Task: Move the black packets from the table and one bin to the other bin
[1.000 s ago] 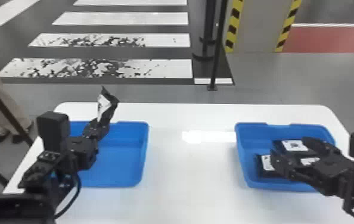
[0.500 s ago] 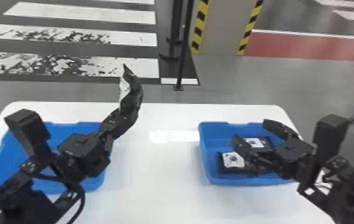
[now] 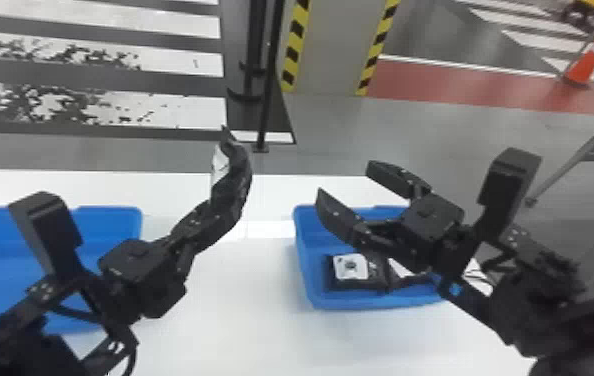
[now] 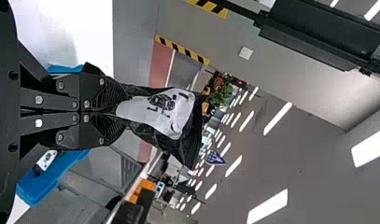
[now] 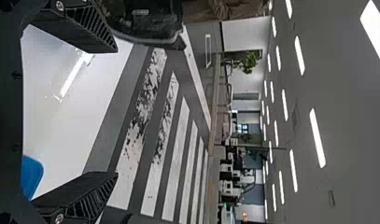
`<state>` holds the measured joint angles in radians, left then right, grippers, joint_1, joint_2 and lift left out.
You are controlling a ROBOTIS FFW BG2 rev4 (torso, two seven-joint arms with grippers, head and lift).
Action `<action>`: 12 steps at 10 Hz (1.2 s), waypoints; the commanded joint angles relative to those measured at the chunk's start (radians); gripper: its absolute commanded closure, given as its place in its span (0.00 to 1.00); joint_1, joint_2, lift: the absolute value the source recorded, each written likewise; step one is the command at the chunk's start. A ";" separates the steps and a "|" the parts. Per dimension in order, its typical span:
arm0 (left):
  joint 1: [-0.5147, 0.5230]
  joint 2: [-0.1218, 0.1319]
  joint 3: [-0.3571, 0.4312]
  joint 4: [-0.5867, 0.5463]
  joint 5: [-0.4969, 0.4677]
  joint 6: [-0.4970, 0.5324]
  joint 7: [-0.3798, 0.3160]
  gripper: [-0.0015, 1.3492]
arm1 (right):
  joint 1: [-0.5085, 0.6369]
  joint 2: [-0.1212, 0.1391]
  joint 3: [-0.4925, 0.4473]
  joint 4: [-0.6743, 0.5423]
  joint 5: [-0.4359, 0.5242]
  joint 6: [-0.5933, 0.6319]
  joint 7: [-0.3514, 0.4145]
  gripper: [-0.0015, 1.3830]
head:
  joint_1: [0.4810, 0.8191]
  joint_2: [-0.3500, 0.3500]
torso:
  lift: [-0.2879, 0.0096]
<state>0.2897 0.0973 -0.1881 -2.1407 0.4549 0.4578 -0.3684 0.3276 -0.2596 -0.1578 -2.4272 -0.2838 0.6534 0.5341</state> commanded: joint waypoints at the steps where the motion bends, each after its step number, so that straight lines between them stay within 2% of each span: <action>1: -0.005 -0.002 0.027 0.021 -0.024 -0.001 -0.003 0.90 | -0.048 -0.020 0.018 -0.019 -0.057 0.115 0.024 0.05 | 0.63 0.20 | 0.60; 2: -0.003 -0.004 0.050 0.029 -0.036 0.006 -0.007 0.90 | -0.065 -0.029 0.006 -0.016 -0.061 0.156 0.032 0.05 | 0.63 0.26 | 0.60; 3: 0.000 -0.005 0.062 0.029 -0.036 0.008 -0.020 0.90 | -0.092 -0.036 0.000 0.050 -0.133 0.161 0.049 0.05 | 0.63 0.29 | 0.60; 4: 0.000 -0.005 0.058 0.029 -0.024 0.006 -0.030 0.90 | -0.124 -0.041 0.000 0.107 -0.159 0.142 0.072 0.05 | 0.63 0.30 | 0.60; 8: -0.008 0.001 0.009 0.029 -0.002 -0.001 -0.038 0.90 | -0.215 -0.056 0.118 0.141 -0.255 0.117 0.092 0.06 | 0.63 0.32 | 0.60; 10: -0.008 0.004 -0.013 0.029 0.020 -0.016 -0.044 0.90 | -0.252 -0.066 0.138 0.153 -0.265 0.125 0.098 0.06 | 0.63 0.37 | 0.60; 12: -0.012 0.008 -0.039 0.029 0.036 -0.021 -0.047 0.90 | -0.298 -0.073 0.154 0.193 -0.259 0.112 0.098 0.08 | 0.63 0.36 | 0.60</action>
<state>0.2794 0.1044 -0.2209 -2.1119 0.4853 0.4385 -0.4157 0.0432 -0.3303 -0.0086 -2.2475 -0.5442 0.7706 0.6321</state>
